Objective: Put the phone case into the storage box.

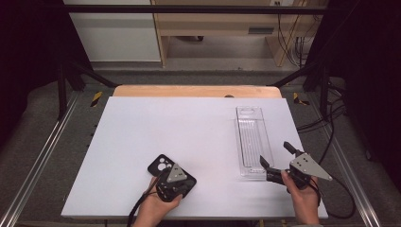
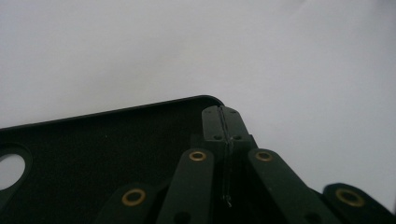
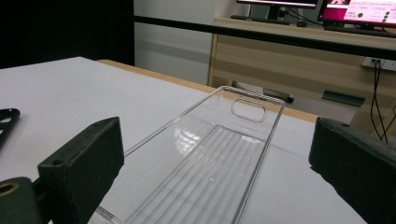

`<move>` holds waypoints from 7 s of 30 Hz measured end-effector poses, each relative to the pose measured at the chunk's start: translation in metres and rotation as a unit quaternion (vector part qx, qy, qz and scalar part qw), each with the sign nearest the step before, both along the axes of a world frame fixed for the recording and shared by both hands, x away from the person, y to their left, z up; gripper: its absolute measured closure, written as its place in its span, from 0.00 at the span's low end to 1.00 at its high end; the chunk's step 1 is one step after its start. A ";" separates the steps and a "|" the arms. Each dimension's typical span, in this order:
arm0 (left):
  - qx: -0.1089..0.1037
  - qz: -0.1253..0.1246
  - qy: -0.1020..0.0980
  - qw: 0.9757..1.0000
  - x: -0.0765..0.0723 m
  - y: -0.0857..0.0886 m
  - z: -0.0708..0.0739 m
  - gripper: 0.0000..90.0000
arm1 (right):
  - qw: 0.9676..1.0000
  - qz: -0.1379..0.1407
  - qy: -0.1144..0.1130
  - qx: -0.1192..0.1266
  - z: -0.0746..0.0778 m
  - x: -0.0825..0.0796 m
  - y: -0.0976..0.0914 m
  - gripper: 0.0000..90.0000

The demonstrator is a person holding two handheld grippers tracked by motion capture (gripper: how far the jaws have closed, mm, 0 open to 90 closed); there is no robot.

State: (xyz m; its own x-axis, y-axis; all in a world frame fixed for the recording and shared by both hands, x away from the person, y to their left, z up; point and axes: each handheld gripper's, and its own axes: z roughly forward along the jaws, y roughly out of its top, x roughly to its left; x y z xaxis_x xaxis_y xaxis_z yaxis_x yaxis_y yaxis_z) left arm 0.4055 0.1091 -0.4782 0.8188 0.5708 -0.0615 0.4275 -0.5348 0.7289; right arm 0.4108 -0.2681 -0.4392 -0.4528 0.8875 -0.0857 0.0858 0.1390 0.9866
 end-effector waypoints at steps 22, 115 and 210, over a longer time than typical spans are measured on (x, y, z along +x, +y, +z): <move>-0.093 0.130 -0.102 0.982 0.013 0.099 0.041 1.00 | 0.997 0.055 0.043 0.037 0.027 -0.017 0.073 0.04; -0.158 0.227 -0.156 0.948 -0.002 0.161 0.026 0.07 | 0.923 0.195 0.264 -0.199 -0.040 0.003 0.252 0.18; -0.276 0.151 -0.081 0.946 -0.007 0.129 0.029 0.09 | 0.980 0.140 0.024 -0.143 0.014 -0.024 0.242 0.18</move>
State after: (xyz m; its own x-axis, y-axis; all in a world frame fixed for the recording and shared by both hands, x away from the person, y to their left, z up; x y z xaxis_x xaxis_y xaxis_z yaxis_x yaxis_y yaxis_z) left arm 0.3988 0.2377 -0.4488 0.6472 0.6980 -0.3065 0.3585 0.0761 0.9304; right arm 0.3873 -0.0257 -0.4250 -0.6844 0.6712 -0.2848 0.0510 0.4338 0.8996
